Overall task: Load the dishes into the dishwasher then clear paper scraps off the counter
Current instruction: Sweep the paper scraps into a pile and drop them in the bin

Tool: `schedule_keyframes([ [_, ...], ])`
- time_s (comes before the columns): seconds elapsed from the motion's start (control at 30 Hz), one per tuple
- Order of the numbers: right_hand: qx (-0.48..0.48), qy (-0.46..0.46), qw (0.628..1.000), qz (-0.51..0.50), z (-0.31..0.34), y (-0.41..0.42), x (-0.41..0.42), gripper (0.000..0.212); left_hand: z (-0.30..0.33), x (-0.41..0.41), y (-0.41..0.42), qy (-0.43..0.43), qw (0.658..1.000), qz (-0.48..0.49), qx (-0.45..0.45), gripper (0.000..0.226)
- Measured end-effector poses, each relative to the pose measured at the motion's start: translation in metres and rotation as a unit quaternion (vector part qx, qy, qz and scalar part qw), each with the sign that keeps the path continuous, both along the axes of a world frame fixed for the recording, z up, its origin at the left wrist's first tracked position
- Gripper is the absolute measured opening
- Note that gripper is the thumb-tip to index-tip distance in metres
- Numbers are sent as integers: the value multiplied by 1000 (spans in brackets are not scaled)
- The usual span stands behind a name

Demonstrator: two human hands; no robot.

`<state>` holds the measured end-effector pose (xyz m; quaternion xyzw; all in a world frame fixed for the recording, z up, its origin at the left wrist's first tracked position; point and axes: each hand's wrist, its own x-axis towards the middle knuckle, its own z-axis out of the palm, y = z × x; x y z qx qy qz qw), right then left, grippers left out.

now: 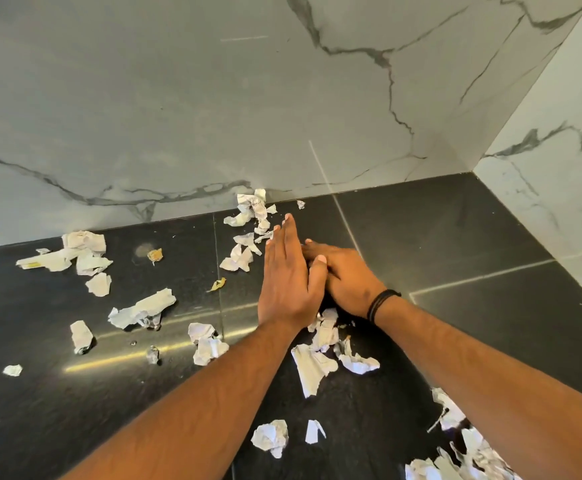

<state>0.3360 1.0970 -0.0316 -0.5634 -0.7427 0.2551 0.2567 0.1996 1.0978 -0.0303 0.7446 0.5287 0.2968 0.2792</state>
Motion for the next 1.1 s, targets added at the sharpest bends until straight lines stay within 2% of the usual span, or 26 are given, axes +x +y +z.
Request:
schedule_keyframes([
  [0.1,63,-5,991,-120,2,32,6,31,-3,0,2,-2,1000,4,18,77],
  [0.2,63,-42,983,-165,15,85,2,30,-2,1,2,-5,1000,11,15,80],
  [0.33,24,-119,987,-102,15,128,-7,35,-1,2,2,5,1000,15,8,84],
  [0.5,43,-167,985,-17,3,83,-10,31,-2,0,4,-12,1000,5,-11,90],
  [0.6,52,-134,990,15,5,28,-5,30,-5,-2,5,-12,1000,0,-12,90],
  [0.7,63,-54,996,-16,3,-13,1,33,-6,-4,5,-8,1000,-12,-5,88],
  [0.77,88,11,990,-108,-2,-17,6,39,-7,-4,5,2,1000,-15,-1,86],
  [0.87,66,93,948,-298,-9,-6,5,43,-7,-3,3,27,999,-29,0,82],
  [0.97,56,72,949,-301,-15,0,-4,41,-7,-3,5,54,997,-49,11,80],
  [1.1,40,33,957,-287,-11,0,-4,39,-3,-4,4,26,998,-53,28,70],
])
